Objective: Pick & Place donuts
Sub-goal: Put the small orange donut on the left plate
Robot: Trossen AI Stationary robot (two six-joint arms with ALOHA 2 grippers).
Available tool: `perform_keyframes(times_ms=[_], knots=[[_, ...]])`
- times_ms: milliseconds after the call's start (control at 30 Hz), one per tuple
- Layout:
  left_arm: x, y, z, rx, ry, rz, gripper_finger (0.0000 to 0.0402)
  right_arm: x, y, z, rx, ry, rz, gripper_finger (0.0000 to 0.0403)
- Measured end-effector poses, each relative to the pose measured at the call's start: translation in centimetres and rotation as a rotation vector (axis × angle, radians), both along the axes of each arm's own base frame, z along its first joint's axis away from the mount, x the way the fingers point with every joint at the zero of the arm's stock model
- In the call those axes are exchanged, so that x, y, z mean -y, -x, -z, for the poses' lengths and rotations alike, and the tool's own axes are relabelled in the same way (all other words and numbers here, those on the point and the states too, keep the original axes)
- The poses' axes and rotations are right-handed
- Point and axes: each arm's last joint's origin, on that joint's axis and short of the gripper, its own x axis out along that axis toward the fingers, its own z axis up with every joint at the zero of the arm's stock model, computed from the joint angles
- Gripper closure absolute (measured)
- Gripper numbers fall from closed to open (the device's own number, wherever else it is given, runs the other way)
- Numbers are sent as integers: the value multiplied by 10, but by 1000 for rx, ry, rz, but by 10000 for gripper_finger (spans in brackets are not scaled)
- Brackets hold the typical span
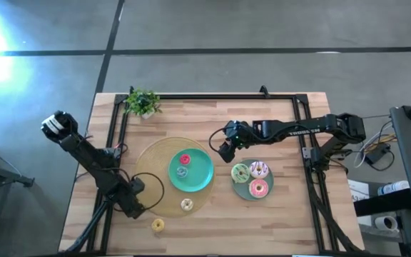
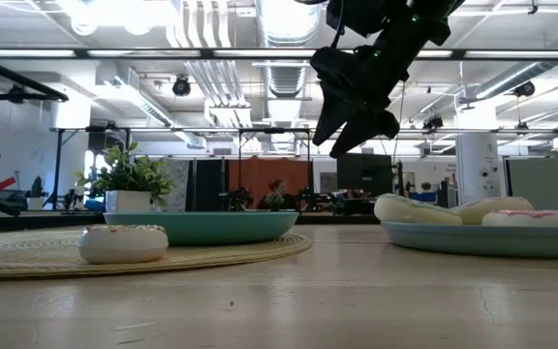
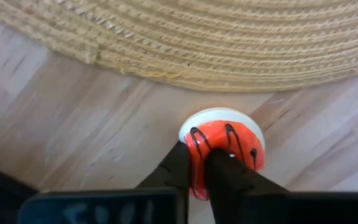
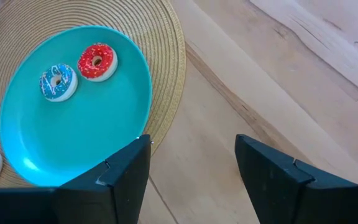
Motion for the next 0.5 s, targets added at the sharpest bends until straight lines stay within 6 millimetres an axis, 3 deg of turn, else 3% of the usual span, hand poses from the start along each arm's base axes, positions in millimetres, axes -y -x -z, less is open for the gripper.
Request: perform_keyframes(times_ms=[233,500], knots=[[1,-3,-1,68,-30,-16,400,-11,0,1,-16,-5,-32,177],[11,-26,-28,333,-109,-88,401,-53,4,0,-26,-58,-91,177]])
